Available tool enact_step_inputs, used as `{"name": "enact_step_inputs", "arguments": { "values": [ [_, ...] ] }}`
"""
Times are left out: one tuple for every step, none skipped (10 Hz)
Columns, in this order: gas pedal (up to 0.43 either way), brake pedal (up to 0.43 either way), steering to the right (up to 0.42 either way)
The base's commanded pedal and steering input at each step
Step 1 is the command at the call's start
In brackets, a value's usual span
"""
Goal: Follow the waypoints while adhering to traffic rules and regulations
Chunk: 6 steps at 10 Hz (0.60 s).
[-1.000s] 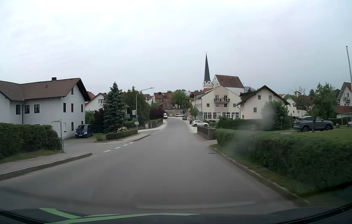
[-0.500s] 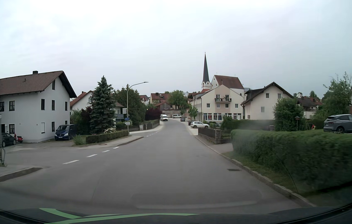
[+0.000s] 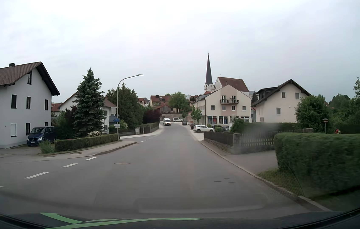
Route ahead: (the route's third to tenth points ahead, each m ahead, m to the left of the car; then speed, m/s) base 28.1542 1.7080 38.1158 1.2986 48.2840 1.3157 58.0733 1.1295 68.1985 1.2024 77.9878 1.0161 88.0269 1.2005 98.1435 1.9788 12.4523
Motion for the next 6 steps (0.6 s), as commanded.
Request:
{"name": "enact_step_inputs", "arguments": {
  "values": [
    [0.0,0.0,0.009],
    [0.0,0.0,0.009],
    [0.0,0.0,0.008],
    [0.0,0.0,0.006],
    [0.0,0.0,0.005],
    [0.0,0.0,0.004]
  ]
}}
